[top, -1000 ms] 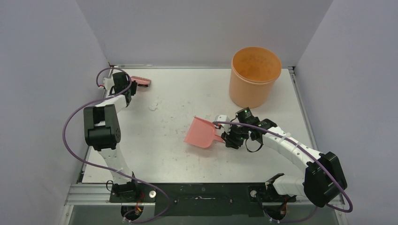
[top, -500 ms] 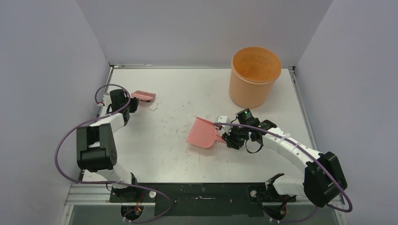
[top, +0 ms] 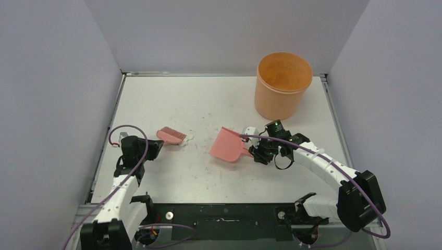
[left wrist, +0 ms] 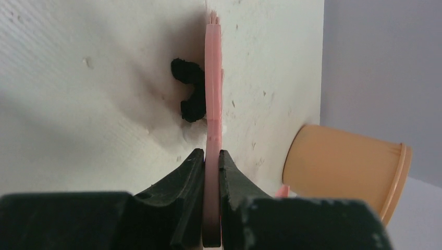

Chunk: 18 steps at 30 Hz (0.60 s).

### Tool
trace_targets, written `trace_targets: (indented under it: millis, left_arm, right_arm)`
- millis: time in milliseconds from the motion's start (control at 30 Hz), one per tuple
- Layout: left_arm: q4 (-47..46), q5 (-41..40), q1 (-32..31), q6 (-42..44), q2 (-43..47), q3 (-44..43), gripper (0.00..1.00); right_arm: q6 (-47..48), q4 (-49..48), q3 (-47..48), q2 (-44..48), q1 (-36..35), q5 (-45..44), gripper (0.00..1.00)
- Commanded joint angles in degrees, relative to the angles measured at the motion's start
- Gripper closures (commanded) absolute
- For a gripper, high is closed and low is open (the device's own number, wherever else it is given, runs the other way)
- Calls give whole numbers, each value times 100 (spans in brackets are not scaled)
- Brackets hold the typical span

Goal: Sweep away the paper scraps from the table

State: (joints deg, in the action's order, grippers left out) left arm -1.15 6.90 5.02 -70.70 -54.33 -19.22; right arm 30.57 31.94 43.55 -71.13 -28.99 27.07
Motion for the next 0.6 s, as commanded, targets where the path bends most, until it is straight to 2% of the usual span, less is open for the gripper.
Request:
trace_targets:
  millis: [0, 67, 200, 267, 333, 400, 467, 567]
  left_arm:
    - [1746, 237, -102, 736, 1588, -142, 100]
    - [2462, 298, -270, 1340, 1686, -633, 100]
    - [2934, 650, -628, 2289, 1560, -1381, 100]
    - [3420, 549, -704, 3020, 1255, -2071, 100]
    - [3942, 270, -752, 3767, 868, -2817, 100]
    - [4415, -480, -975, 4313, 445, -3535, 100]
    - [4880, -1245, -1277, 4607, 18, -4307, 100]
    - [5340, -1716, -1504, 5043, -638, -5167, 100]
  right_arm:
    - [13, -272, -4, 162, 64, -20, 94]
    - [16, -270, -1, 148, 72, -11, 94]
    - [6, -254, 9, 130, 83, 12, 95]
    - [-10, -231, 65, 127, 66, -82, 95]
    - [4, -108, 180, 103, 52, -258, 95]
    - [74, 121, 324, 35, 13, -416, 95]
    - [119, 428, 529, -108, -26, -617, 95]
    - [238, 1004, 842, -346, -80, -789, 95]
